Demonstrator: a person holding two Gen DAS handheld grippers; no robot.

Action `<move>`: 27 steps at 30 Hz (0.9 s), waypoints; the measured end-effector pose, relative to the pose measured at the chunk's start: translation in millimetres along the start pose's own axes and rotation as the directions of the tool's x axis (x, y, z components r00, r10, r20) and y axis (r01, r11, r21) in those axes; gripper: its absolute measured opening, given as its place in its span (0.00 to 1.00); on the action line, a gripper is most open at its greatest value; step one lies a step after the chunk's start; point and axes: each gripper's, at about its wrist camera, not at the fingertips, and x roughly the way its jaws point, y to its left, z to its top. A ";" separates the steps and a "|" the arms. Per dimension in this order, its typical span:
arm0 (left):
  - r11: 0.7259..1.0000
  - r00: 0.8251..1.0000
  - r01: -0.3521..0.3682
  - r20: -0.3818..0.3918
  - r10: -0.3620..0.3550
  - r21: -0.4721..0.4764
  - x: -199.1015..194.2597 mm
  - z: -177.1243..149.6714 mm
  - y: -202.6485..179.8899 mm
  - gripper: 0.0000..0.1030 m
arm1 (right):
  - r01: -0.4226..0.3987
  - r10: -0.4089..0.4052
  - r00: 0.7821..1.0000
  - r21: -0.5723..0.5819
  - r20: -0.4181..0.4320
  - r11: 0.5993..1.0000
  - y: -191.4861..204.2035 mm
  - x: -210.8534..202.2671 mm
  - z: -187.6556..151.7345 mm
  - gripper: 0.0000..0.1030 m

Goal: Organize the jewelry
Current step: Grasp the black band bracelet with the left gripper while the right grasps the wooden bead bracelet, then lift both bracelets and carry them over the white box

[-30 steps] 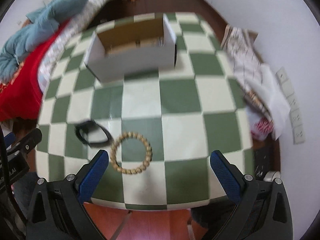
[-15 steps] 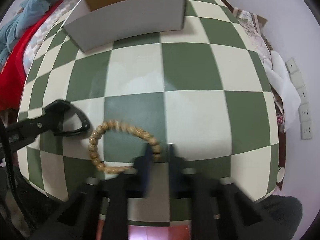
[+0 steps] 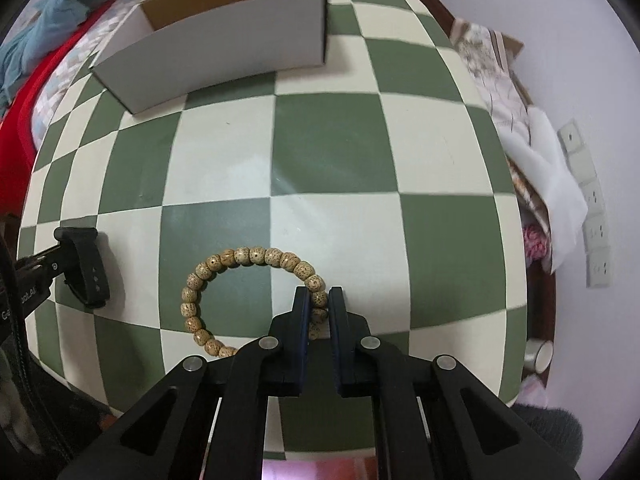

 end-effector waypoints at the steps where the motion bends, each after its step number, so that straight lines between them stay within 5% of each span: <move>1: 1.000 1.000 0.001 0.000 -0.001 0.007 -2.0 0.4 -2.7 0.01 | 0.000 0.000 1.000 -0.009 0.011 1.000 0.6 -0.6 -1.0 0.09; 13: 0.997 0.989 0.054 0.135 -0.061 0.056 -87.3 -0.4 -18.7 0.01 | -0.176 0.163 0.969 0.052 0.187 0.983 -5.3 -78.7 9.1 0.09; 22: 0.990 0.951 0.117 0.281 -0.133 0.074 -142.8 85.6 -6.0 0.01 | -0.226 0.220 0.924 -0.017 0.312 0.974 -10.9 -156.5 68.1 0.09; 27: 0.991 0.948 0.098 0.293 -0.122 0.094 -138.4 133.4 -7.6 0.01 | -0.237 0.236 0.907 -0.041 0.350 0.971 -10.6 -174.5 121.3 0.09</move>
